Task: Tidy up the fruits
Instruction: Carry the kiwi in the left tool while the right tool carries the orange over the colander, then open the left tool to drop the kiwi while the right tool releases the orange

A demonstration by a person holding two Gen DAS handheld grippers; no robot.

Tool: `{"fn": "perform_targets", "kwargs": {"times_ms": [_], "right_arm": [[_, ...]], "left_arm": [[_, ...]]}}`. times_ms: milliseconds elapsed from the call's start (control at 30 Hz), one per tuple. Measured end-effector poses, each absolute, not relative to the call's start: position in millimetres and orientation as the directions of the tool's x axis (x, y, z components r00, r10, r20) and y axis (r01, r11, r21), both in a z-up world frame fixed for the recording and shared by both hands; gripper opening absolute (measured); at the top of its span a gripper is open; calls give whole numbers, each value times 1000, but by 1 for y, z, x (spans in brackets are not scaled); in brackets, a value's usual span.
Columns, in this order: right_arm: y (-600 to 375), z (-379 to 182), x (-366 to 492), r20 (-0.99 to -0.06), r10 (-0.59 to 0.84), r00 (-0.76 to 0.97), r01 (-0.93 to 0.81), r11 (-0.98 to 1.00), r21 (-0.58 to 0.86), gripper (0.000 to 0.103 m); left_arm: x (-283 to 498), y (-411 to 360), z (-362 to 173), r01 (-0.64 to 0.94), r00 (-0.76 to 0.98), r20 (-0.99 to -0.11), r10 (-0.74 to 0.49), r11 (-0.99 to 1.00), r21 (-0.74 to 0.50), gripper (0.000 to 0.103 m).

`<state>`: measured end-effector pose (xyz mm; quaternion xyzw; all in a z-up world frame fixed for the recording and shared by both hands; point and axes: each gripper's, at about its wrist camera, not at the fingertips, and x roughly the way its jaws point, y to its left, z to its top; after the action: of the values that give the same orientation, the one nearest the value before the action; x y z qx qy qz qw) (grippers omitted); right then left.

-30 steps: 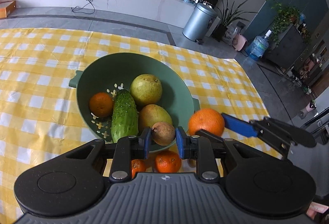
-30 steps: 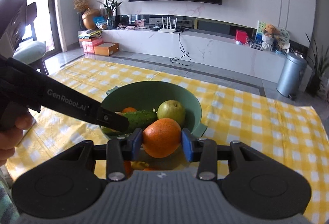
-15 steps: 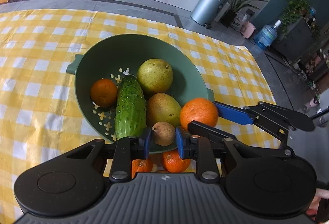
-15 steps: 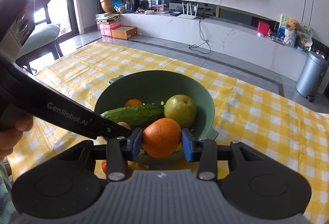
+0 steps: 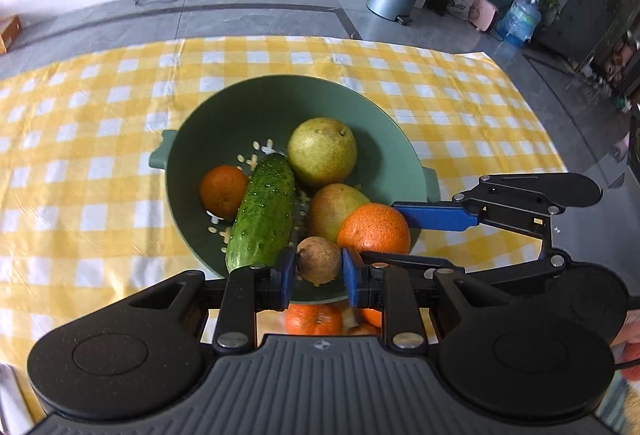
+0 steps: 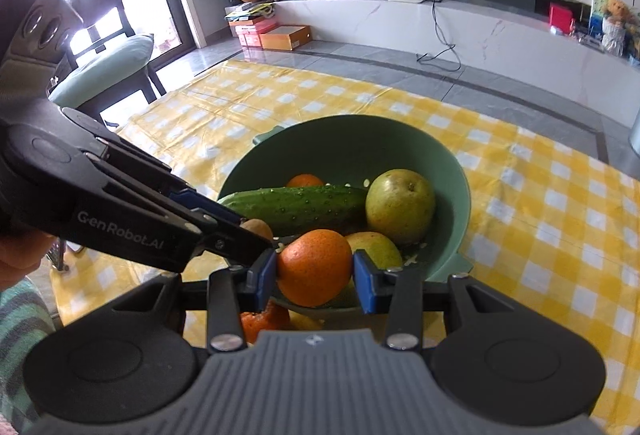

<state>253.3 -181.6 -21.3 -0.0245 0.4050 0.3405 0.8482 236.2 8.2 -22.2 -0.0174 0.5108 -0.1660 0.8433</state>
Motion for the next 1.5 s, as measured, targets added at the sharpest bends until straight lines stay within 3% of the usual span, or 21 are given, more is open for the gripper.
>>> {"fn": "perform_targets", "kwargs": {"times_ms": [267, 433, 600, 967, 1267, 1500], "right_arm": [[-175, -33, 266, -703, 602, 377, -572, 749, 334, 39], [-173, -37, 270, -713, 601, 362, -550, 755, 357, 39], [-170, -39, 272, -719, 597, 356, -531, 762, 370, 42], [-173, -28, 266, -703, 601, 380, -517, 768, 377, 49], [-180, -23, 257, -699, 592, 401, -497, 781, 377, 48], [-177, -21, 247, -731, 544, 412, -487, 810, 328, 24]], "left_arm": [[233, -6, -12, 368, 492, -858, -149, 929, 50, 38], [235, 5, -12, 372, 476, -858, -192, 928, -1, 43], [234, 16, -5, 351, 484, -836, -259, 933, -86, 60], [224, 21, 10, 310, 523, -810, -267, 944, -110, 60], [205, 30, 20, 224, 544, -809, -224, 967, -118, 60], [194, 24, 14, 240, 549, -814, -188, 969, -62, 60]]}}
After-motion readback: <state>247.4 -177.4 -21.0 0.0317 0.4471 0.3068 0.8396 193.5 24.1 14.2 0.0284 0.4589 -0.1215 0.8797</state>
